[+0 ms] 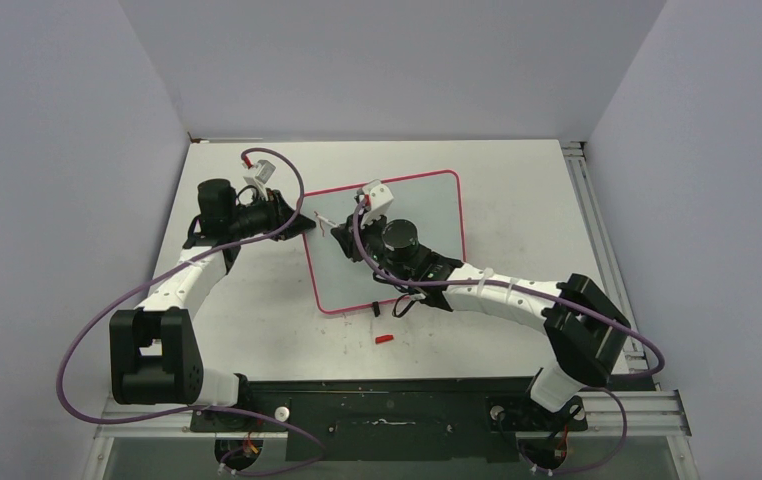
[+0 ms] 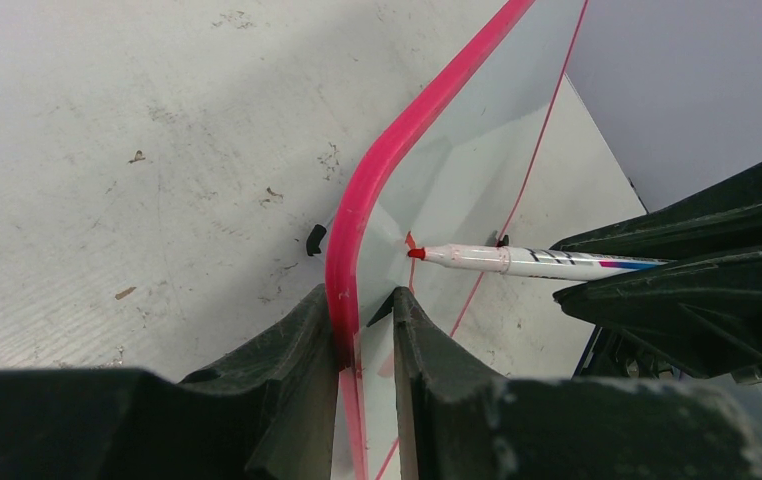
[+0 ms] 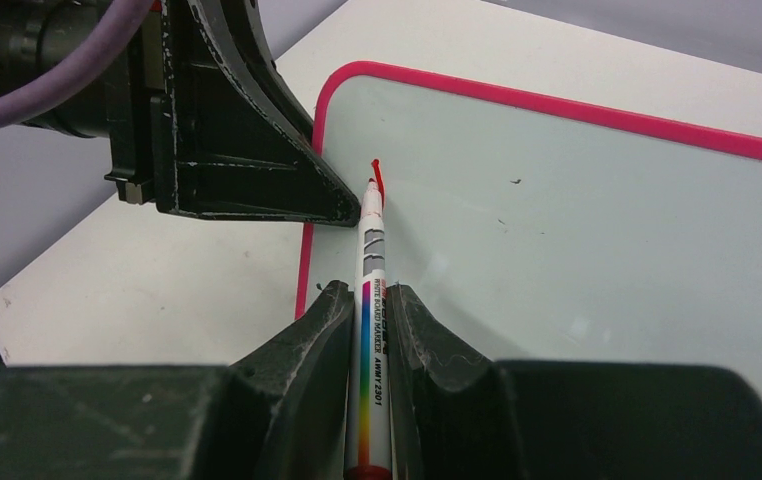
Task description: Write a sentence on the whiteboard
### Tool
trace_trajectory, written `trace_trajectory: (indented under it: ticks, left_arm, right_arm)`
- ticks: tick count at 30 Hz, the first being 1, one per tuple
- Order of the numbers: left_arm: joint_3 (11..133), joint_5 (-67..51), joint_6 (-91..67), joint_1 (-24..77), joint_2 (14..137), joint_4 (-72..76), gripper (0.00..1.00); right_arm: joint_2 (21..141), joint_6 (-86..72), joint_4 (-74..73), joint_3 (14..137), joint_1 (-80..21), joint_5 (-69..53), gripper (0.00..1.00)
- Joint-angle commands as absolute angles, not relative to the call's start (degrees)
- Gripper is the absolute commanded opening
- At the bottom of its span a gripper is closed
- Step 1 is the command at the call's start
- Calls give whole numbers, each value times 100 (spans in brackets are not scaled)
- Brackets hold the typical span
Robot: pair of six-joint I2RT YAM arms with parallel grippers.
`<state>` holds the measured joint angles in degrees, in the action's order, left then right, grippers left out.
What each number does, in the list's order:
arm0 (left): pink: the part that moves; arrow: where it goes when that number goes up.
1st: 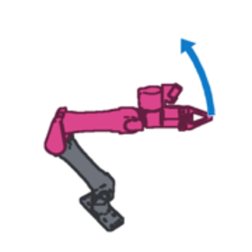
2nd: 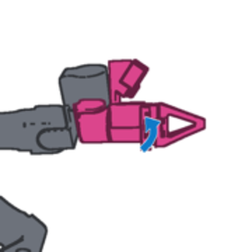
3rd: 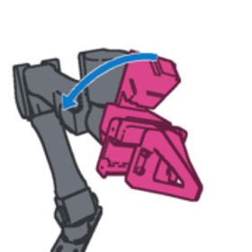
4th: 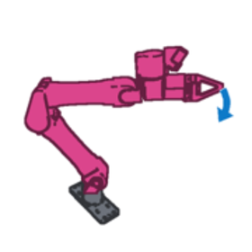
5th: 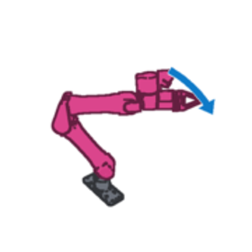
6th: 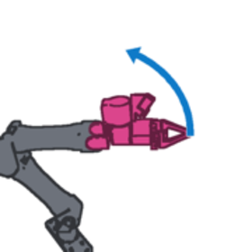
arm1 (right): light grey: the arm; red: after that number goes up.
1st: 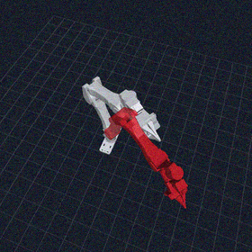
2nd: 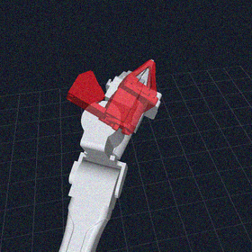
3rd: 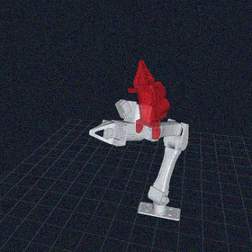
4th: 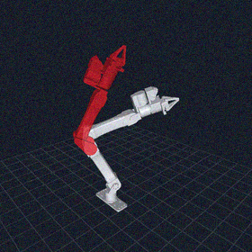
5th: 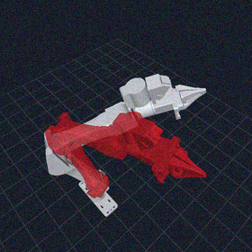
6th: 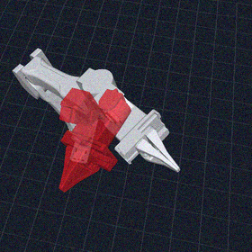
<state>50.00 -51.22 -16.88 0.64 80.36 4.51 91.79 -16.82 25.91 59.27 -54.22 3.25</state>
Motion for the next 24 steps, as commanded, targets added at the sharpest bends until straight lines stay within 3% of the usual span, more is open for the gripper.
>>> trace_trajectory:
  ticks: [1, 24]
  left_arm:
    - [5176, -5144, -1529, 149, 7972, 432, 17]
    - [5181, -5158, -1521, 152, 7958, 428, 16]
  right_arm:
    - [9206, -1568, 3005, 6226, -5437, 420, 5]
    - [8979, -1538, 3055, 5890, -5407, 1123, 5]
